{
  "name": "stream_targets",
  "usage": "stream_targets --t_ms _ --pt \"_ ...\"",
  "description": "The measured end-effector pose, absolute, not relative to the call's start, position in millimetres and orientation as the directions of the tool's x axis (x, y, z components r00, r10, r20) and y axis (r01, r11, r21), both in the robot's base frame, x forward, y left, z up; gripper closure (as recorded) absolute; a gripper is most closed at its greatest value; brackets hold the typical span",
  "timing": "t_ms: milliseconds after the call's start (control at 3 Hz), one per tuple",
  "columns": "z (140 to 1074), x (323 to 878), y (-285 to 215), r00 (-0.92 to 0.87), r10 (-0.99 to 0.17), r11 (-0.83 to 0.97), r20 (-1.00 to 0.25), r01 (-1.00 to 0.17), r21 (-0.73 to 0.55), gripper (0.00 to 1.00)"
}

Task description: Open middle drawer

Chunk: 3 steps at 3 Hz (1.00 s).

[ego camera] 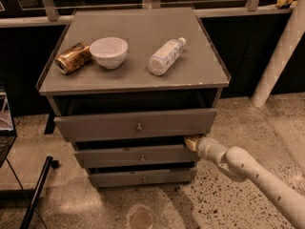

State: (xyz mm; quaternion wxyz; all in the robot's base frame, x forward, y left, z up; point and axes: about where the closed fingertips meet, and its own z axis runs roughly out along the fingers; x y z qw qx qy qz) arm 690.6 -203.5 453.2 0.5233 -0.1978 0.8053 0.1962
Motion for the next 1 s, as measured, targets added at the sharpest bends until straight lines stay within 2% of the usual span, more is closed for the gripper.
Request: stream_targets --t_ms 1000 --pt "434.5 683.7 -188.9 -0.473 -0.140 0.823 -0.870 -0.544 0.163 1.00"
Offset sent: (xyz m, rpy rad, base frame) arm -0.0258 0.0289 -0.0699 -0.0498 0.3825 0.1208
